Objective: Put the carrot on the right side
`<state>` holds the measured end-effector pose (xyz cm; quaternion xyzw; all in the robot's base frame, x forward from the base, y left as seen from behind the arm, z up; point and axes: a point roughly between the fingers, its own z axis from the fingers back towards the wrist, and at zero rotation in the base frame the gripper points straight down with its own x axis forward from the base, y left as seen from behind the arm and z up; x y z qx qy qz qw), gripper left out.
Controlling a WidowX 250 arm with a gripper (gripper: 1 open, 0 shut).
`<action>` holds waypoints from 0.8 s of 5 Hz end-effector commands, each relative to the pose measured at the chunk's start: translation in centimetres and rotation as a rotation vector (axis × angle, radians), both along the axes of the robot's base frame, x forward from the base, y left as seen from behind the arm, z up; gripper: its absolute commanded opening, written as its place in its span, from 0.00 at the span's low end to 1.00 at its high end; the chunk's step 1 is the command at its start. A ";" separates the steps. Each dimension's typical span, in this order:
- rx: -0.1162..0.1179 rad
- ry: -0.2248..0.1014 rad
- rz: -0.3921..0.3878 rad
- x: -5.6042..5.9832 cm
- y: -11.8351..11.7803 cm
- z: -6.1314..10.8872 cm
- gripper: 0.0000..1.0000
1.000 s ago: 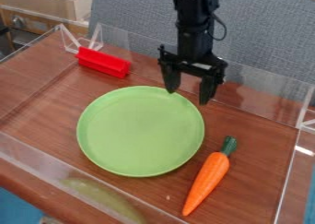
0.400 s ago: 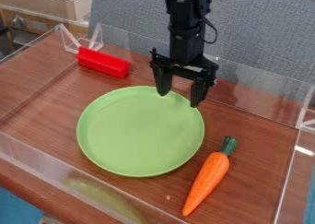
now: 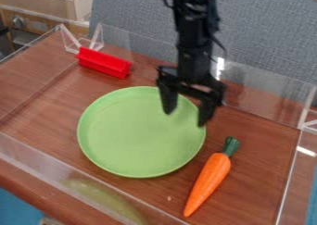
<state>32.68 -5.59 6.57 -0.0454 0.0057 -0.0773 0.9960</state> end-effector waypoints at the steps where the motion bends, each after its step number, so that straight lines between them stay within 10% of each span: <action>1: -0.004 -0.078 -0.043 -1.1 -3.2 2.1 1.00; 4: 0.038 -0.026 -0.089 -3.6 -7.0 -1.5 1.00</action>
